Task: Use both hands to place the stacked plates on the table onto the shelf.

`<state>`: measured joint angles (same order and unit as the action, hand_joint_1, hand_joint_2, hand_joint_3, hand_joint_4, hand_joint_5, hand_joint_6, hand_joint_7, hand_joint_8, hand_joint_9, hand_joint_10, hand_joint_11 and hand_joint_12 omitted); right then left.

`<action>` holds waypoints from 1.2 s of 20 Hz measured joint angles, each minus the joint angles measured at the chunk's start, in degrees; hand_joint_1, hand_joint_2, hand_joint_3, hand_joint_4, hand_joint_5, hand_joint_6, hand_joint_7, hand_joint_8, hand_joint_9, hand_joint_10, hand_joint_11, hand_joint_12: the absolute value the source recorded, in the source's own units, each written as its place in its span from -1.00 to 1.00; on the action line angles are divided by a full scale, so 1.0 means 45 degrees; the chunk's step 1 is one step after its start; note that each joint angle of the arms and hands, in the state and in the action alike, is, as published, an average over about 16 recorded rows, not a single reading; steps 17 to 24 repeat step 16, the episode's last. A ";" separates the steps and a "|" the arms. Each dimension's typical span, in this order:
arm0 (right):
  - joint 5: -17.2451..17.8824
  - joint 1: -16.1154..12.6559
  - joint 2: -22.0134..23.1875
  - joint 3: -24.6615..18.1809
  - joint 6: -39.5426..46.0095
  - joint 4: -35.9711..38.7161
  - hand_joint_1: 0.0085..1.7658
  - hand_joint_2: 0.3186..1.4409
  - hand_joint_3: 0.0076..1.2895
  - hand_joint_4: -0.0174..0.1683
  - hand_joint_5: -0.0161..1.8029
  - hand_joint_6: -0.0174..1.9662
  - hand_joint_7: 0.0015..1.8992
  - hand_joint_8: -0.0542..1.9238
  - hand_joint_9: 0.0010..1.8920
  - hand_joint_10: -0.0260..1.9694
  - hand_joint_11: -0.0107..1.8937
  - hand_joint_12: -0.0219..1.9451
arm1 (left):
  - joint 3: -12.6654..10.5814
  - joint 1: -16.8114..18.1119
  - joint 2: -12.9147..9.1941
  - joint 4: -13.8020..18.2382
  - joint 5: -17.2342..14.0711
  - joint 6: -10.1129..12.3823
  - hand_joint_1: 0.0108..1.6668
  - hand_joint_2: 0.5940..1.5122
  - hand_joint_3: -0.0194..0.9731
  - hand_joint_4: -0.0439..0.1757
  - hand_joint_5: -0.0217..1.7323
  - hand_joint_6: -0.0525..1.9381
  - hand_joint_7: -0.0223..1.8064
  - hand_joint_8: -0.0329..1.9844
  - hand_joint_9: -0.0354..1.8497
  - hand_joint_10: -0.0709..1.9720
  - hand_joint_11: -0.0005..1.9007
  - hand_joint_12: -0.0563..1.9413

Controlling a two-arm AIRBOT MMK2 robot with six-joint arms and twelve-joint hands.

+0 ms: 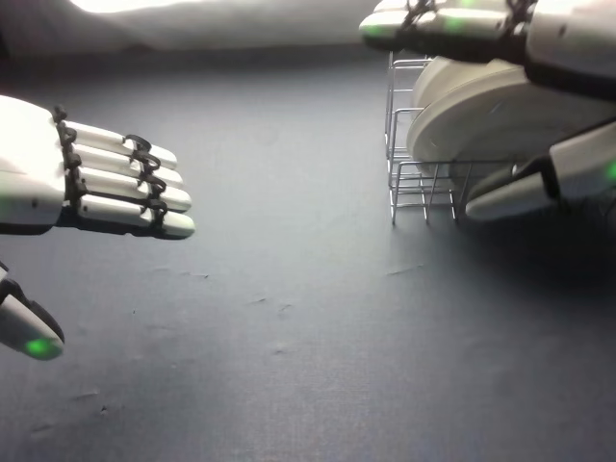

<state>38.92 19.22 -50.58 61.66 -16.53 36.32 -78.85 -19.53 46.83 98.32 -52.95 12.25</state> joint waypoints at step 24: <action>0.3097 -0.0014 -0.0131 -0.0029 -0.0552 0.5387 -0.94 0.16 -0.99 -0.76 0.21 0.67 0.19 0.78 0.02 0.75 -0.17 0.91 | 0.0619 0.0330 -0.0096 0.0329 -0.0371 -0.0083 -0.96 0.23 -0.95 -0.55 0.11 0.84 0.21 0.81 0.13 0.82 0.04 0.87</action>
